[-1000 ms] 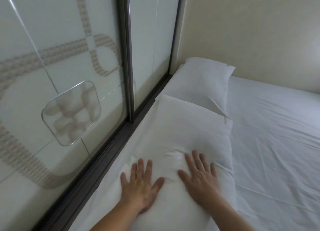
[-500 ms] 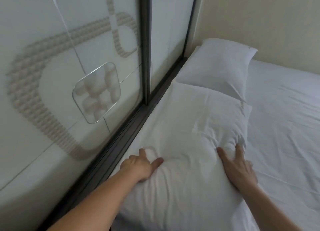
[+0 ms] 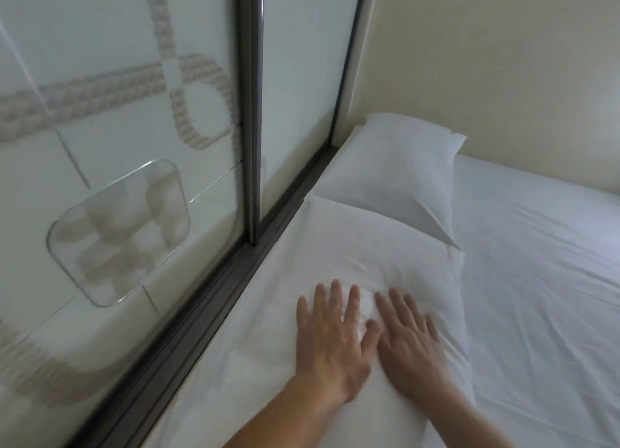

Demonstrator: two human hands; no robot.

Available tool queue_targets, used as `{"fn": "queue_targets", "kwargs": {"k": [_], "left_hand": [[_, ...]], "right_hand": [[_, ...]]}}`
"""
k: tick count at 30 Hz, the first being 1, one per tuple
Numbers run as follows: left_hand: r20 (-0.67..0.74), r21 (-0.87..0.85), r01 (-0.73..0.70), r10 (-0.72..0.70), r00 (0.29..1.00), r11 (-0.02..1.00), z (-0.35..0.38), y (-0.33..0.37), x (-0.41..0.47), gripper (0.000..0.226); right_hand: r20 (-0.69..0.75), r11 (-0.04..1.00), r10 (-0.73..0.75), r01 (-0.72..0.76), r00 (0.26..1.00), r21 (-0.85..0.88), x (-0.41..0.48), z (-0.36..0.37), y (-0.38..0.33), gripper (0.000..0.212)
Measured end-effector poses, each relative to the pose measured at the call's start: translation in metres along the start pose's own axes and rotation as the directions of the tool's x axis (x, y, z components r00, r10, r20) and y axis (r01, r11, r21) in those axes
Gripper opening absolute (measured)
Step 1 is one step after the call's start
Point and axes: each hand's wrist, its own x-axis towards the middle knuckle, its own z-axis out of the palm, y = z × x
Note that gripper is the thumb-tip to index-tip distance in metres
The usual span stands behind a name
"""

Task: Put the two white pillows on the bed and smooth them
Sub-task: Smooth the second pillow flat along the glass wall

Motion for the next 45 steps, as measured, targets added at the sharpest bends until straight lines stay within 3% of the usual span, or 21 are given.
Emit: {"fn": "queue_targets", "kwargs": {"k": [2,4,7,10,12,15,19,23,29,32,35,37,39,42,45], "left_hand": [[0.038,0.034,0.047,-0.048,0.998,0.998,0.012,0.002,0.013,0.078],[0.044,0.04,0.052,-0.054,0.998,0.998,0.012,0.006,0.033,0.081],[0.029,0.059,0.054,-0.055,0.998,0.997,0.002,0.022,0.084,0.076],[-0.016,0.152,-0.027,0.03,0.999,0.988,-0.001,0.043,0.133,0.071],[-0.063,0.15,-0.058,0.068,0.996,0.987,0.006,0.053,0.153,0.068],[-0.118,0.202,-0.074,0.099,0.988,0.977,0.032,0.059,0.17,0.067],[-0.236,0.334,-0.023,0.107,0.966,0.942,0.059,0.051,0.195,0.049],[-0.38,0.446,-0.001,0.191,0.905,0.895,0.064,0.042,0.214,0.045],[-0.457,0.42,0.058,0.156,0.876,0.906,0.052,0.049,0.221,0.077],[-0.465,0.435,0.077,0.15,0.872,0.897,0.058,0.05,0.221,0.074],[-0.409,0.457,0.066,0.144,0.901,0.887,0.057,0.053,0.217,0.037],[-0.402,0.409,0.049,0.131,0.906,0.911,0.064,0.056,0.212,0.028],[-0.408,0.352,0.038,0.117,0.905,0.935,0.072,0.057,0.204,0.029],[-0.38,0.321,0.034,0.096,0.92,0.946,0.073,0.053,0.202,0.059],[-0.28,0.253,-0.023,0.096,0.955,0.967,0.068,0.053,0.2,0.068]], "right_hand": [[0.018,0.974,0.221,-0.221,0.975,0.039,0.028,-0.012,0.027,0.065],[-0.027,0.936,0.349,-0.347,0.937,0.059,0.06,-0.034,0.055,0.068],[-0.094,0.915,0.391,-0.375,0.916,0.151,0.114,-0.07,0.082,0.069],[-0.027,0.864,0.467,-0.45,0.884,0.225,0.177,-0.098,0.111,0.065],[0.026,0.849,0.502,-0.499,0.864,0.172,0.214,-0.107,0.132,0.061],[0.082,0.869,0.493,-0.495,0.866,-0.004,0.252,-0.097,0.155,0.047],[0.013,0.875,0.433,-0.417,0.901,-0.247,0.284,-0.069,0.17,0.032],[-0.011,0.856,0.316,-0.29,0.949,-0.429,0.299,-0.06,0.178,0.018],[-0.047,0.841,0.342,-0.328,0.939,-0.431,0.29,-0.084,0.21,0.016],[-0.107,0.825,0.368,-0.378,0.924,-0.42,0.288,-0.099,0.228,0.015],[-0.078,0.841,0.303,-0.305,0.95,-0.446,0.292,-0.101,0.224,0.02],[-0.07,0.86,0.261,-0.265,0.963,-0.436,0.295,-0.096,0.204,0.026],[-0.133,0.898,0.242,-0.274,0.961,-0.345,0.297,-0.091,0.185,0.04],[-0.14,0.95,0.245,-0.267,0.959,-0.161,0.301,-0.08,0.168,0.072],[-0.024,0.873,0.479,-0.474,0.877,0.113,0.3,-0.071,0.174,0.096]]}}
